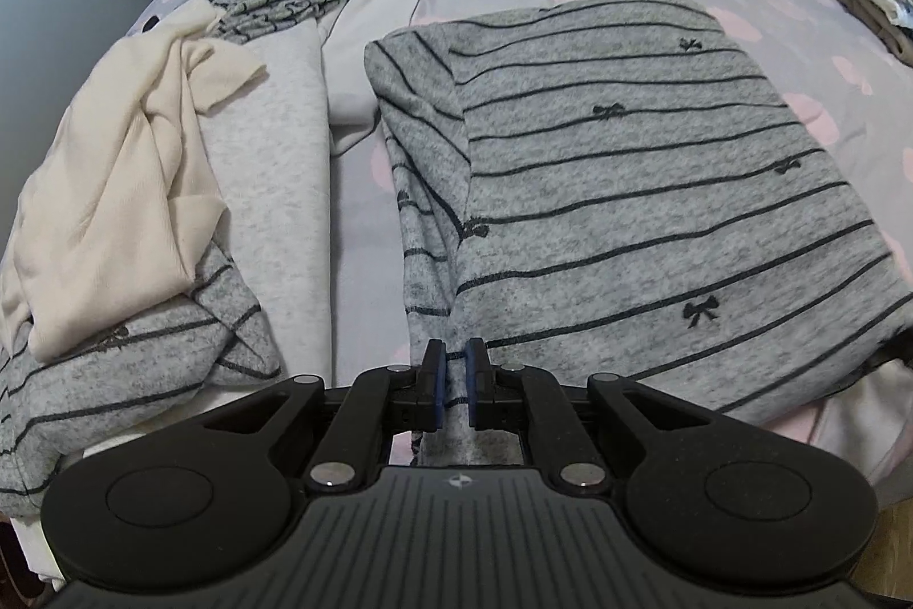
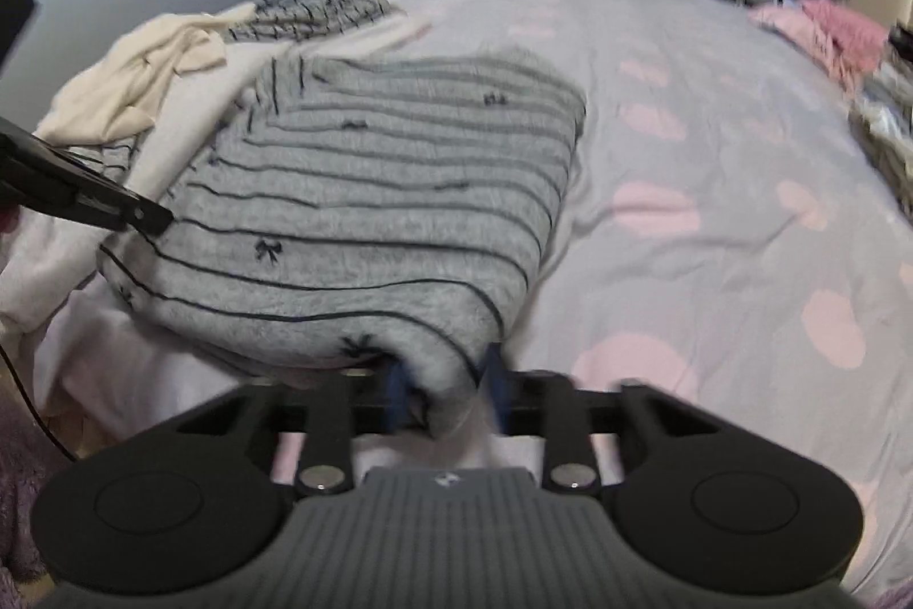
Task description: Fold clothes
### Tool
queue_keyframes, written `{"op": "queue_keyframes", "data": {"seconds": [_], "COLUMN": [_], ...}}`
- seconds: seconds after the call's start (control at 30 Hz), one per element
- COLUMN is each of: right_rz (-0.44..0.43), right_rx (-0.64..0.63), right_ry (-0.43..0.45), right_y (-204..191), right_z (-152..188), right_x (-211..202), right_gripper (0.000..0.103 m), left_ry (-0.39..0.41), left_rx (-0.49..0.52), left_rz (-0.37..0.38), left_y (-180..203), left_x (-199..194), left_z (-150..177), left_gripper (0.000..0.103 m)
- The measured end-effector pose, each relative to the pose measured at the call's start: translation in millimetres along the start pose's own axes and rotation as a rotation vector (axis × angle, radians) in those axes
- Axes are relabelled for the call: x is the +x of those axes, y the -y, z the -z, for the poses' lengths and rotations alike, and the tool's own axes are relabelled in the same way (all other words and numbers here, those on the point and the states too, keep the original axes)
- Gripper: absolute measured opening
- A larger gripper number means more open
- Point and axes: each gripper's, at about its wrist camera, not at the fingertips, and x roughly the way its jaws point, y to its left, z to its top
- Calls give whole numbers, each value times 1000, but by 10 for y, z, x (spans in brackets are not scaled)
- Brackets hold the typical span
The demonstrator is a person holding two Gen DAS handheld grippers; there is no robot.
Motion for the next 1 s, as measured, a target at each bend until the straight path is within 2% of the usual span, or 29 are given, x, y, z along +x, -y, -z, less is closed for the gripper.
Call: {"op": "queue_keyframes", "data": {"seconds": [0.1,0.17,0.23,0.3,0.4,0.53,0.67,0.73,0.8,0.87,0.93,1.0], "right_rz": [52,61,48,36,8,-2,11,8,0,-5,-5,-6], "right_rx": [-66,-70,-62,-71,-68,-59,-12,19,43,50,53,58], "right_ry": [-71,-150,-191,-193,-211,-249,-234,-200,-156,-120,-81,-38], "right_y": [-39,-4,47,69,137,216,339,396,436,453,474,504], "right_z": [33,93,143,129,140,195,206,180,129,70,-6,-100], "right_x": [90,215,296,277,209,115,39,-16,-70,-110,-126,-125], "right_gripper": [9,7,6,6,6,2,2,7,12,39,41,48], "left_ry": [-20,-37,-51,-67,-133,-107,-67,-26,19,62,95,120], "left_rx": [1,-2,-8,-21,-55,-73,-98,-116,-147,-181,-207,-224], "left_rz": [-13,-26,-49,-76,-99,-92,-84,-70,-43,-14,25,70], "left_y": [-17,-36,-70,-113,-204,-270,-315,-344,-384,-407,-420,-418], "left_x": [54,99,138,166,255,166,14,-79,-158,-195,-191,-166], "left_z": [3,2,3,8,70,126,131,95,41,-36,-117,-207], "left_gripper": [5,4,4,4,3,3,3,5,14,31,42,46]}}
